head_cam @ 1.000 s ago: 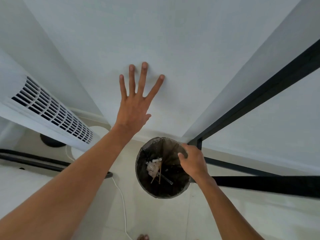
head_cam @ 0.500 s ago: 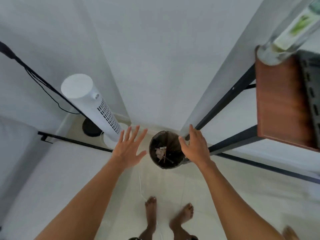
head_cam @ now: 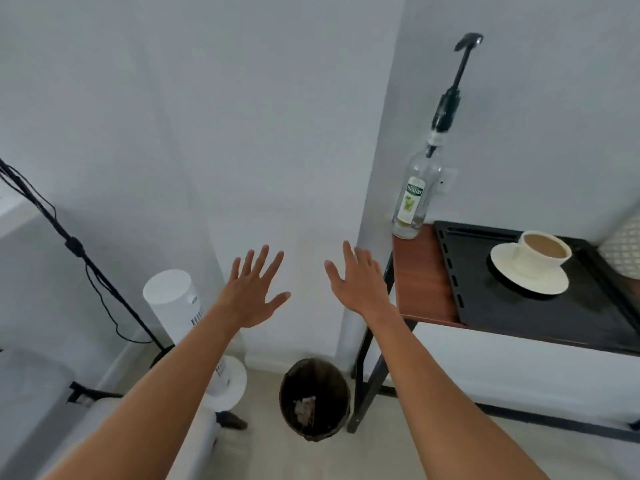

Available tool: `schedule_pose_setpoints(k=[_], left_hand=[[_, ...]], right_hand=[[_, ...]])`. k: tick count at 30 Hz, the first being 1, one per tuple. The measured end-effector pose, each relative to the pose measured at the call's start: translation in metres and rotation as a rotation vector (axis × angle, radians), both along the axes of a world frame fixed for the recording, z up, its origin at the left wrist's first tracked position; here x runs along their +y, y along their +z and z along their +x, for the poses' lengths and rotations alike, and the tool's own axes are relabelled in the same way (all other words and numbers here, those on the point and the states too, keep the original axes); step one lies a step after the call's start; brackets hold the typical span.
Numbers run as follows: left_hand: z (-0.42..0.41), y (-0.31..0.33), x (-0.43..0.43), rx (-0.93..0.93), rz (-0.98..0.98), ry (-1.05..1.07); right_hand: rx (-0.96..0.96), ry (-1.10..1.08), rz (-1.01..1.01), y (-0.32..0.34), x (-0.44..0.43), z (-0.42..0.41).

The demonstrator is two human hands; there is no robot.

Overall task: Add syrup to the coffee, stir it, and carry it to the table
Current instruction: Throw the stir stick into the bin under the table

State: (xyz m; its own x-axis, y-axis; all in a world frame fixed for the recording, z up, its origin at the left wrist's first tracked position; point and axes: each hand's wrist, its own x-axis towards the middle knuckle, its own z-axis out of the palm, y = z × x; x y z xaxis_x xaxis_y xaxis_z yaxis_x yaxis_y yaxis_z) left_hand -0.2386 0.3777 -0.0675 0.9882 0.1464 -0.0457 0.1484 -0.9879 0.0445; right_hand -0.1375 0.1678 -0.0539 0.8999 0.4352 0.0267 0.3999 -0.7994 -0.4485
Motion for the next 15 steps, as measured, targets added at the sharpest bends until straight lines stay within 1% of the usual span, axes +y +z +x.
schedule_pose_setpoints(k=[3, 6, 10, 15], left_hand=[[0.017, 0.028, -0.014, -0.07, 0.023, 0.002], [0.031, 0.048, -0.039, -0.12, 0.033, -0.008], [0.051, 0.061, -0.089, -0.125, 0.014, -0.025], [0.083, 0.066, -0.173, -0.121, -0.012, -0.078]], right_hand=[[-0.059, -0.011, -0.002, 0.025, -0.023, 0.011], [-0.077, -0.02, -0.012, 0.038, -0.056, 0.022], [-0.131, -0.024, -0.026, 0.048, -0.113, 0.034], [-0.16, -0.063, -0.039, 0.058, -0.191, 0.055]])
